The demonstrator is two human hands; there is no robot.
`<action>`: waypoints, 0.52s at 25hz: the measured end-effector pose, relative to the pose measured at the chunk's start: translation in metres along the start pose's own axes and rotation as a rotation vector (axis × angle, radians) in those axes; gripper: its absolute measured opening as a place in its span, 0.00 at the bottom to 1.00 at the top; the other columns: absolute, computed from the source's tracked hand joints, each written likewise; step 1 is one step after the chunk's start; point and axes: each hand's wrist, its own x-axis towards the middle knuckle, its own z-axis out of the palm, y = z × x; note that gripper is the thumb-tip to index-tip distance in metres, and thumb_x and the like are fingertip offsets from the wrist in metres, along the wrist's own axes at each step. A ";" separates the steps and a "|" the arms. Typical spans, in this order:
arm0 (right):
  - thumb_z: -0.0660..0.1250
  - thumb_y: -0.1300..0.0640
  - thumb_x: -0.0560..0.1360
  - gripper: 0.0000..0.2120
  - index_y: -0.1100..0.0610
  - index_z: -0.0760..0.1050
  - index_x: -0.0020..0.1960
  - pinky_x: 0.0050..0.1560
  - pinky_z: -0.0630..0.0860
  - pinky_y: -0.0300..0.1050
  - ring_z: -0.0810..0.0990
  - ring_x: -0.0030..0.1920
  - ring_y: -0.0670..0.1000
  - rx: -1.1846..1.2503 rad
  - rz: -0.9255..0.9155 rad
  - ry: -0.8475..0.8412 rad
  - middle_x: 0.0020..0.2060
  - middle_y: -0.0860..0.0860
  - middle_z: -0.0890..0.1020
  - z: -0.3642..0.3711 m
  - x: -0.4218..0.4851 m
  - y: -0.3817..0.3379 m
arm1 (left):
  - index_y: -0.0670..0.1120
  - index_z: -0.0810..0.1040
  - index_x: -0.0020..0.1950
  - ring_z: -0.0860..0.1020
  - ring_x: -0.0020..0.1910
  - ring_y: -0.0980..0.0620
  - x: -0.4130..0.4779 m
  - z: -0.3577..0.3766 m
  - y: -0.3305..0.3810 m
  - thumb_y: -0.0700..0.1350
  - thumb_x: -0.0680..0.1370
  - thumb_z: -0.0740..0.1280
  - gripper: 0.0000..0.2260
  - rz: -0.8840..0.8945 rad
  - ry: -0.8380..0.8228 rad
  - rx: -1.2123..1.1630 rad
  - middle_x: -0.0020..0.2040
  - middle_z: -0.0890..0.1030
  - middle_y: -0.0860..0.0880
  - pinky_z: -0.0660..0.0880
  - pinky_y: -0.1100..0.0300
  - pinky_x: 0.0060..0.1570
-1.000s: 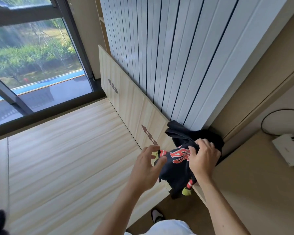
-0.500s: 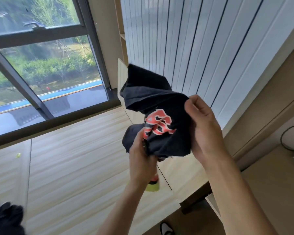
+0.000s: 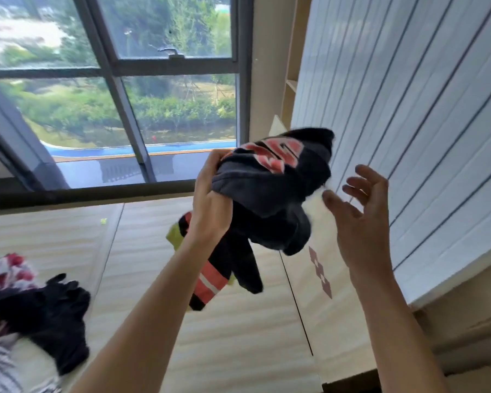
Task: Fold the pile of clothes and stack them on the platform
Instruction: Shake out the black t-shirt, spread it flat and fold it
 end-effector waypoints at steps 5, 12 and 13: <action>0.76 0.49 0.70 0.40 0.54 0.63 0.76 0.76 0.64 0.48 0.63 0.77 0.50 -0.173 -0.413 -0.430 0.74 0.54 0.66 0.042 0.000 -0.002 | 0.44 0.77 0.51 0.78 0.51 0.42 0.022 -0.039 0.041 0.49 0.74 0.58 0.13 0.210 -0.156 0.410 0.49 0.79 0.42 0.75 0.42 0.55; 0.62 0.62 0.79 0.16 0.49 0.73 0.35 0.31 0.64 0.41 0.69 0.29 0.47 -0.002 -0.167 -0.268 0.26 0.47 0.72 0.087 -0.021 -0.023 | 0.59 0.79 0.48 0.76 0.56 0.35 0.059 -0.108 0.049 0.48 0.74 0.62 0.09 0.187 -0.124 0.613 0.54 0.77 0.43 0.74 0.36 0.56; 0.61 0.58 0.80 0.13 0.52 0.75 0.38 0.31 0.65 0.45 0.72 0.31 0.51 -0.023 -0.155 -0.282 0.29 0.51 0.75 0.094 -0.027 -0.026 | 0.59 0.79 0.48 0.76 0.57 0.34 0.066 -0.121 0.043 0.51 0.74 0.62 0.08 0.160 -0.058 0.636 0.54 0.76 0.43 0.75 0.38 0.57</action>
